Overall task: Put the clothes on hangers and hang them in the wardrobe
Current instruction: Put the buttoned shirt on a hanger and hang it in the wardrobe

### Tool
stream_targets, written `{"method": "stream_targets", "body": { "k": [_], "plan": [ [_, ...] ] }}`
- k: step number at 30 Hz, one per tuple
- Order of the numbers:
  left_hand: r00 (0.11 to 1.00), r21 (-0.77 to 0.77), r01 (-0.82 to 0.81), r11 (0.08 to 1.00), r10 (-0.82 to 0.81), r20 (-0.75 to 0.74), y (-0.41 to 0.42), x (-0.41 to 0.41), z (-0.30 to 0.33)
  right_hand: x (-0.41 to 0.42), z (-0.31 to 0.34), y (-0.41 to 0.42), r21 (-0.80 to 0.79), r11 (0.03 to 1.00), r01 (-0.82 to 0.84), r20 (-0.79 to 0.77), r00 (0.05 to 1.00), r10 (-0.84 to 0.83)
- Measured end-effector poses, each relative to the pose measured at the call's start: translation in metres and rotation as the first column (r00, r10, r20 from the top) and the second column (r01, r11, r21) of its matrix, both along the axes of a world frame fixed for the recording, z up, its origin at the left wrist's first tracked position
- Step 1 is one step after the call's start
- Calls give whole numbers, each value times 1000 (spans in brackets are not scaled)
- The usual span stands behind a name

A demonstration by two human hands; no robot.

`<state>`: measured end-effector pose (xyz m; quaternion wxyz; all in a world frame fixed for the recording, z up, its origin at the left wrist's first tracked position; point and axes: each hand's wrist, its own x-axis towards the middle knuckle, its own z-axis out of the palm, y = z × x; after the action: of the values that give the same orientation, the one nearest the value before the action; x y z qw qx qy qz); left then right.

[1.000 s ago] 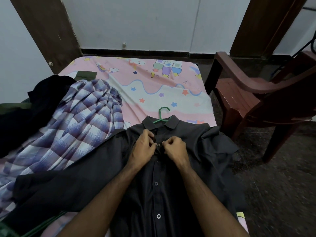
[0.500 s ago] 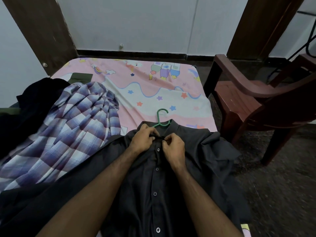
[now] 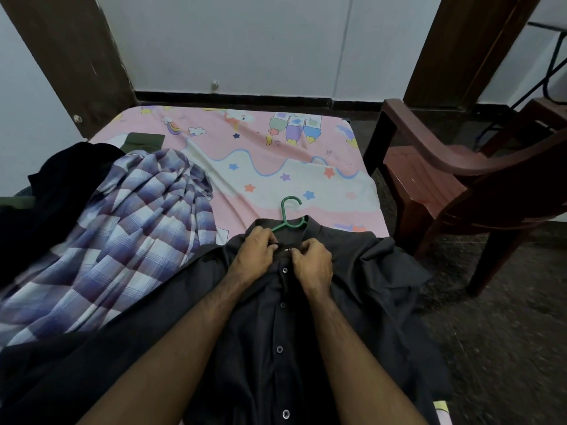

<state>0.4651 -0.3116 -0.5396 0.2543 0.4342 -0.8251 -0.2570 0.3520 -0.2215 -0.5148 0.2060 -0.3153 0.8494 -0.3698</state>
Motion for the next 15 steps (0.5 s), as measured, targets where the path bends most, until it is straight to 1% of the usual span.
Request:
{"method": "stream_targets", "body": {
  "k": [3, 6, 9, 10, 12, 15],
  "plan": [
    [999, 43, -18, 999, 17, 31, -4, -2, 5, -19, 2, 12, -157, 983, -95, 131, 985, 116],
    [998, 171, -62, 983, 64, -4, -3, -3, 15, -29, 7, 16, -198, 972, -125, 199, 966, 165],
    [987, 365, -80, 927, 125, -100, 2, -5, 29, -26, 6, 12, -223, 970, -95, 309, 937, 163],
    [983, 410, -78, 909, 140, -122, 5, -5, 34, -22, 5, 10, -227, 970, -88, 325, 932, 161],
    [976, 461, -77, 884, 162, -147, 9, -6, 39, -15, 2, 9, -248, 967, -54, 339, 930, 139],
    [971, 481, -77, 873, 175, -162, 15, -7, 38, -5, -2, 10, -280, 960, 4, 351, 931, 99]
  ]
}}
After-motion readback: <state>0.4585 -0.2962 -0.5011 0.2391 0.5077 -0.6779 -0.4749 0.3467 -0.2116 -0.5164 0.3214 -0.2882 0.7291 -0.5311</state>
